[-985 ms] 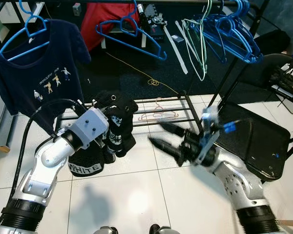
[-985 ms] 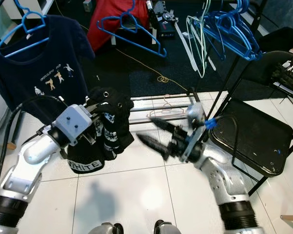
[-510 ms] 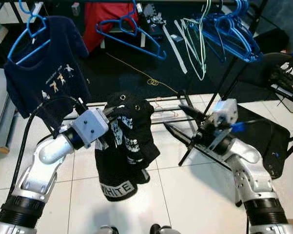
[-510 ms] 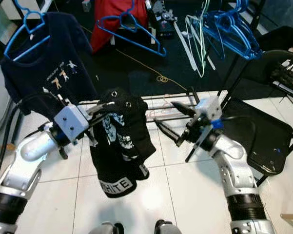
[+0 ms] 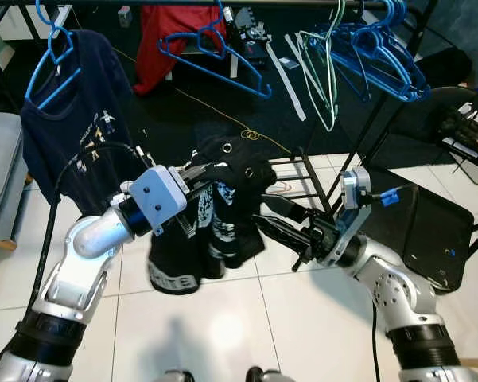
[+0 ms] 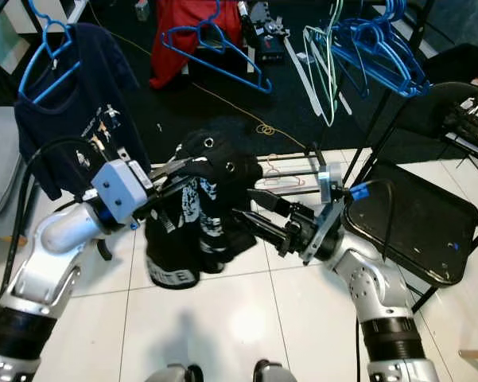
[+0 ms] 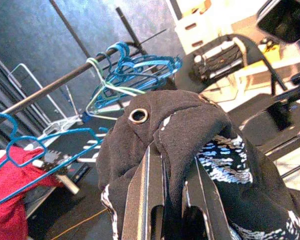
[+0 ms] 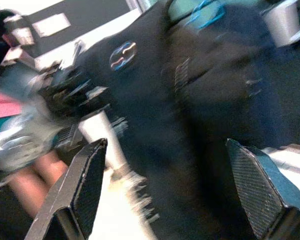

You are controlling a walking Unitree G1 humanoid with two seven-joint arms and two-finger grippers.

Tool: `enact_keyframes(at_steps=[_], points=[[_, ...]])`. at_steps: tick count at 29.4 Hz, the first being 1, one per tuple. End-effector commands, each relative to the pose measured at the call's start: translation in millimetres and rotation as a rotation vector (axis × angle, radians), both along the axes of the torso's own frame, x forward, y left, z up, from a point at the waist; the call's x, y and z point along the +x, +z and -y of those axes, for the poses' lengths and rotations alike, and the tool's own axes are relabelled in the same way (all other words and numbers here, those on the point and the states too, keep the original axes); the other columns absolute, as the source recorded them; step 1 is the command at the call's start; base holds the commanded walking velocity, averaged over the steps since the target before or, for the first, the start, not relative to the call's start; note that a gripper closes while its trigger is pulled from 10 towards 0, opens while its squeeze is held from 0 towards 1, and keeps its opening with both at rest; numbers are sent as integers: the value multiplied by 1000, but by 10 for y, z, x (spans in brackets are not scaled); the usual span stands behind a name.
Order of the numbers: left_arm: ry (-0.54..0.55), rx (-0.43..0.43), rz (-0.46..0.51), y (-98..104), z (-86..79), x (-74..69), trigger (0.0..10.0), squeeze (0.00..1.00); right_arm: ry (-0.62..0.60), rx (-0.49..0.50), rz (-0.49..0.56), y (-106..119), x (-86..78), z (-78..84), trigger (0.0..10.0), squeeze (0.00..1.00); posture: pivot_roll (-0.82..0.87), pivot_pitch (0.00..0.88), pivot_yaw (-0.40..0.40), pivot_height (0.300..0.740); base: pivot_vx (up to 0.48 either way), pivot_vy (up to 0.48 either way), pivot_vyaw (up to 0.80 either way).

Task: Hang hanger

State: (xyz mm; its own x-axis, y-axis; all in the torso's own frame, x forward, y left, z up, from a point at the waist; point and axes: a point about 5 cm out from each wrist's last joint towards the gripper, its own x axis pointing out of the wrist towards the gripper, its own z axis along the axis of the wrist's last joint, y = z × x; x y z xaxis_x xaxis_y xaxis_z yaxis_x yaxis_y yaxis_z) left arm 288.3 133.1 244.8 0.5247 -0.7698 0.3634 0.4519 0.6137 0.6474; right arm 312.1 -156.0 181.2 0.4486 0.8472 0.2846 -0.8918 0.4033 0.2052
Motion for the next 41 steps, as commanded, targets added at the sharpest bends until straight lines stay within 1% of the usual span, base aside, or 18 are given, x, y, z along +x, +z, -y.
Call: enact_keyframes(at_steps=[1,4,7,8,10,12,13,15,16,17,19,21,28,29,30,33,34,41], points=[[-55,0,31,82,70,-58,10000,0,-92,16,49,76,54,91,10000,0,-19,208,-17,740,0,0,0],[-62,38,27,48,45,-72,10000,0,-106,31,99,187,19,155,10000,0,-20,202,-21,740,0,0,0],[-61,44,26,66,23,-62,10000,0,-127,7,126,232,-21,216,10000,0,-22,204,-23,740,0,0,0],[-67,41,28,96,33,-67,10000,0,-143,-25,133,207,-45,247,10000,0,-19,217,-23,740,0,0,0],[-88,40,25,109,74,-98,10000,0,-87,-37,83,122,-99,216,10000,0,-19,222,-20,740,0,0,0],[-88,40,25,109,74,-98,10000,0,-87,-37,83,122,-99,216,10000,0,-19,222,-20,740,0,0,0],[-94,38,24,111,88,-108,10000,0,-61,-40,60,89,-119,198,10000,0,-19,222,-20,740,0,0,0],[-109,30,28,135,136,-111,10000,0,71,-112,-11,-63,-206,87,10000,0,-19,219,-18,740,0,0,0],[-109,30,28,135,136,-111,10000,0,71,-112,-11,-63,-206,87,10000,0,-19,219,-18,740,0,0,0],[-114,26,30,147,152,-109,10000,0,114,-138,-33,-114,-236,52,10000,0,-19,219,-18,740,0,0,0],[-114,26,30,147,152,-109,10000,0,114,-138,-33,-114,-236,52,10000,0,-19,219,-18,740,0,0,0],[-120,17,40,188,169,-97,10000,0,147,-145,-59,-143,-243,11,10000,0,-17,214,-18,740,0,0,0],[-118,13,45,213,175,-85,10000,0,152,-163,-47,-126,-257,-3,10000,0,-18,214,-15,740,0,0,0],[-118,12,47,219,180,-84,10000,0,140,-157,-43,-117,-250,5,8824,0,-18,214,-14,740,0,0,0],[-120,12,47,226,191,-81,10000,0,121,-145,-38,-100,-236,16,1216,0,-20,214,-13,740,0,0,0],[-122,16,46,225,199,-83,10000,0,114,-141,-35,-91,-232,21,1216,0,-20,214,-13,740,0,0,0],[-123,16,46,224,201,-84,10000,0,114,-139,-33,-86,-232,21,0,0,-20,214,-13,740,0,0,0],[-121,28,39,205,212,-92,10000,0,106,-131,-26,-43,-228,37,0,0,-21,217,-14,740,0,0,0]])
